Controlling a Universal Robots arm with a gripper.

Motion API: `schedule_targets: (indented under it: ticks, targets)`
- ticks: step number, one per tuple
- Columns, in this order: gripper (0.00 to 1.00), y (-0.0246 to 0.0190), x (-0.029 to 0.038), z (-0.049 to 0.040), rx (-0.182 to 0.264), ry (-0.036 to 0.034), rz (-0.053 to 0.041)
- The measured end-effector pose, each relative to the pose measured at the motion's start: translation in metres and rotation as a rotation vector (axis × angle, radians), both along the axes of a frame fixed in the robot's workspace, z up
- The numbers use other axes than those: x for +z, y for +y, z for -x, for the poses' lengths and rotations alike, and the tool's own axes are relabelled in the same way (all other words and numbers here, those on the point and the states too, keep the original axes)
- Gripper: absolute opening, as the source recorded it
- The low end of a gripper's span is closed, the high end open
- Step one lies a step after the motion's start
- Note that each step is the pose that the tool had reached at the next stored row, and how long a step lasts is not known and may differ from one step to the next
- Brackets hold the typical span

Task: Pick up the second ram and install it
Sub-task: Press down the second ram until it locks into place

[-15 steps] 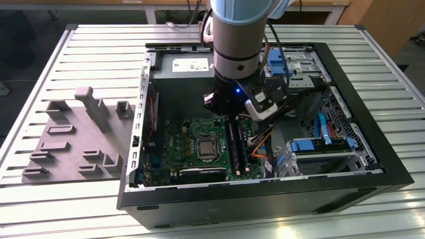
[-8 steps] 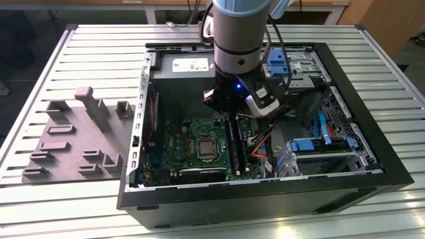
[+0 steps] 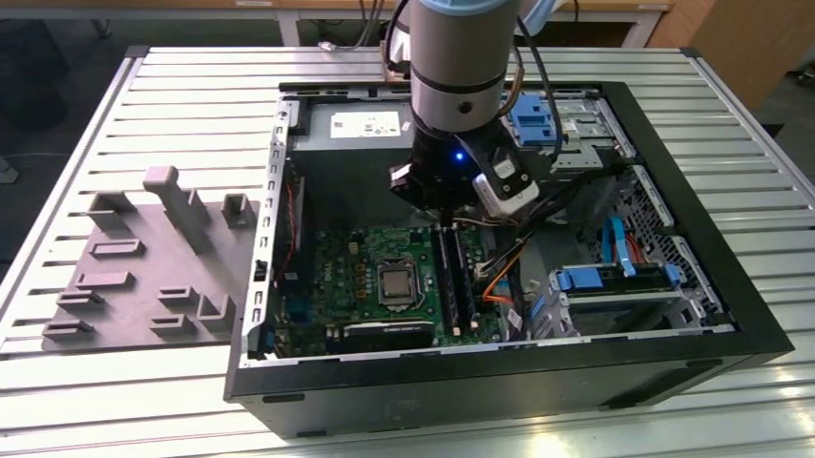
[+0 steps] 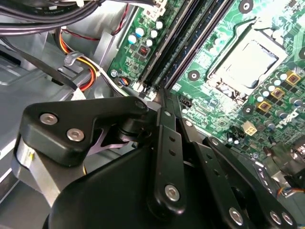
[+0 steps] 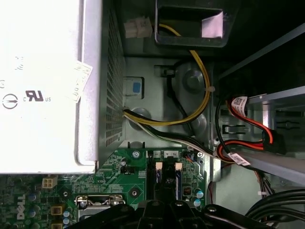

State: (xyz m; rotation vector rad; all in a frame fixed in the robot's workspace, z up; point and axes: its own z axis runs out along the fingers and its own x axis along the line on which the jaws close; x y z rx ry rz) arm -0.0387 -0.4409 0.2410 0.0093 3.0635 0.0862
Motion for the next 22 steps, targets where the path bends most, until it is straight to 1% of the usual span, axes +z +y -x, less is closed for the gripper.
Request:
schedule_targets:
  ticks: [5, 10, 20, 22]
  targets:
    - [0.11, -0.0005, 0.0002, 0.0001, 0.0, 0.0002, 0.0004]
    - [0.11, -0.0037, 0.0001, 0.0, 0.0, 0.0, 0.0002]
    - [0.11, -0.0182, 0.0001, 0.0, 0.0, 0.0001, 0.0004]
    - [0.11, -0.0205, 0.0001, 0.0, 0.0, 0.0001, 0.0004]
